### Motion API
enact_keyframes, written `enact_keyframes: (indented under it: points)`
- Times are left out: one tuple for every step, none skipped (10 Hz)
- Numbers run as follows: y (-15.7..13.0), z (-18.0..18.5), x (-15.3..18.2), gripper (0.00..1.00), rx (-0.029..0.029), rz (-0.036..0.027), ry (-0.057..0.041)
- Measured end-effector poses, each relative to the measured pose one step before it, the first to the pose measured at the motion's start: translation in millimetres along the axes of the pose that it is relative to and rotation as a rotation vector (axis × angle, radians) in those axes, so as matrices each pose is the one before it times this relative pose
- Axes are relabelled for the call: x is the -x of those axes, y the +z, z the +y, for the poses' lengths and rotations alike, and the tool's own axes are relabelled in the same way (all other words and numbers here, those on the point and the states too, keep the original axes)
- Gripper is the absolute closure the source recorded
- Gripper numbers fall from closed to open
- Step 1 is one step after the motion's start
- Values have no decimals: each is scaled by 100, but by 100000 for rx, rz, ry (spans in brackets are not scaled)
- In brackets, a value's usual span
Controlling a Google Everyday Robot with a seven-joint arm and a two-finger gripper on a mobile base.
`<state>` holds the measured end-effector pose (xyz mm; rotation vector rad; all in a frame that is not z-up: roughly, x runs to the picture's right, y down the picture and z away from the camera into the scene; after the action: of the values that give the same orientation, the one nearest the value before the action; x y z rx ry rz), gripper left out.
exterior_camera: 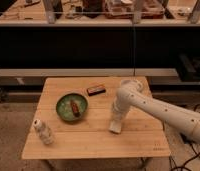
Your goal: Wipe the white sponge on the table
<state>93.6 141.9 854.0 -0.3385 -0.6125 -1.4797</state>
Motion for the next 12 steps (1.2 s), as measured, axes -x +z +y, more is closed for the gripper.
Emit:
enact_keyframes:
  points:
    - [163, -1590, -1154, 82, -42, -12, -1979]
    - [344, -1746, -598, 82, -82, -701, -2901]
    - [395, -1861, -284, 82, -702, -748, -3218]
    - [936, -3382, 126, 82, -1640, -1963, -6546]
    - [452, -1958, 287, 82, -1413, -1103, -3993]
    - [498, -2488, 550, 82, -2031, -1067, -5549]
    - [479, -2409, 897, 82, -2139, -1125, -5897]
    - [228, -1620, 743, 82, -1451, -680, -4138]
    - [308, -1163, 1094, 82, -1172, -963, -3381]
    - [190, -441, 1688, 82, -651, -1087, -2088]
    - [-11, 113, 1045, 82, -207, -414, -284]
    - [-236, 800, 1609, 82, 105, -228, 1412]
